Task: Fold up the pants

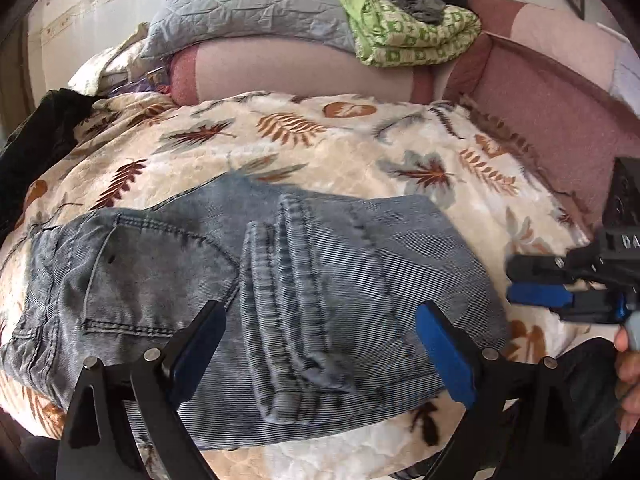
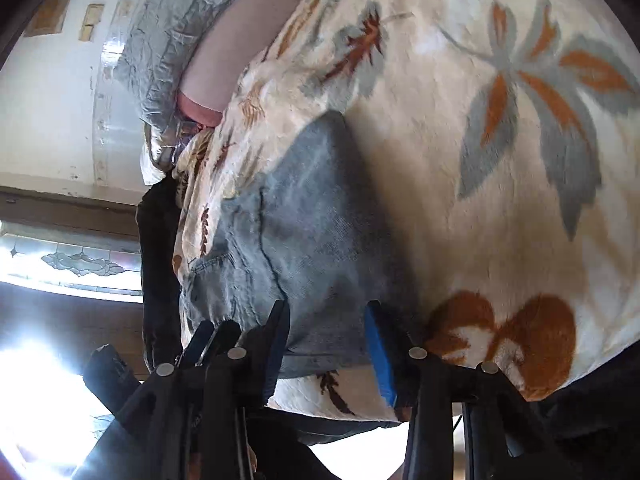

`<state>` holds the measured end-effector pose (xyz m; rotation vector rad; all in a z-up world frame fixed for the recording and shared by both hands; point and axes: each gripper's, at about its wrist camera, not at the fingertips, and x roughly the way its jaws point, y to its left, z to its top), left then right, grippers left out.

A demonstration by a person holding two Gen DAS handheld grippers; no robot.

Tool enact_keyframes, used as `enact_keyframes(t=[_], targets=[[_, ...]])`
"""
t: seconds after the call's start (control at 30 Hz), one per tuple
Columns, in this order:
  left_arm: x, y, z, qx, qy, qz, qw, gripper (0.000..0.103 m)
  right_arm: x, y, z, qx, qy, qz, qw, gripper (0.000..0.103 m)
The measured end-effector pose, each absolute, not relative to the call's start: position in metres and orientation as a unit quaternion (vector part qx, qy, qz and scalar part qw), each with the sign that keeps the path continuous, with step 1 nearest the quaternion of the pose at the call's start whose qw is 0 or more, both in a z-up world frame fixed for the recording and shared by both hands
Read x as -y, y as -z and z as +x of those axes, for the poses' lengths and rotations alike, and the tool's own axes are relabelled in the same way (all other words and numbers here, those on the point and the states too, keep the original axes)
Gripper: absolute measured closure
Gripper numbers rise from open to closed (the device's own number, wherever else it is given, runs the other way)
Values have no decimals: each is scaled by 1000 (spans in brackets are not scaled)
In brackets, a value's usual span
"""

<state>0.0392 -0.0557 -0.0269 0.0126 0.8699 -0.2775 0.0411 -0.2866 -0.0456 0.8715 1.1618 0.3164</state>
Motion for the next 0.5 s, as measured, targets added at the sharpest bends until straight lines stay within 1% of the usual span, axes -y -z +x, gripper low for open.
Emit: enact_keyframes(t=[0.07, 0.17, 0.23, 0.3, 0.43, 0.47, 0.5], targets=[[70, 27, 41, -429, 155, 4, 890, 7, 291, 29, 65, -521, -142, 369, 757, 61], [89, 36, 43, -444, 165, 9, 881, 7, 298, 26, 111, -528, -124, 312, 780, 61], [95, 43, 45, -457, 167, 5, 873, 7, 303, 39, 140, -547, -122, 295, 774, 61], [99, 50, 47, -472, 170, -1, 865, 7, 305, 57, 162, -570, -133, 302, 753, 61], [106, 68, 51, -498, 150, 31, 854, 7, 294, 83, 184, -599, -147, 288, 732, 62], [109, 69, 50, -497, 148, 44, 854, 7, 290, 88, 187, -607, -151, 278, 729, 65], [112, 70, 48, -497, 146, 58, 853, 7, 285, 93, 189, -616, -152, 263, 727, 75]])
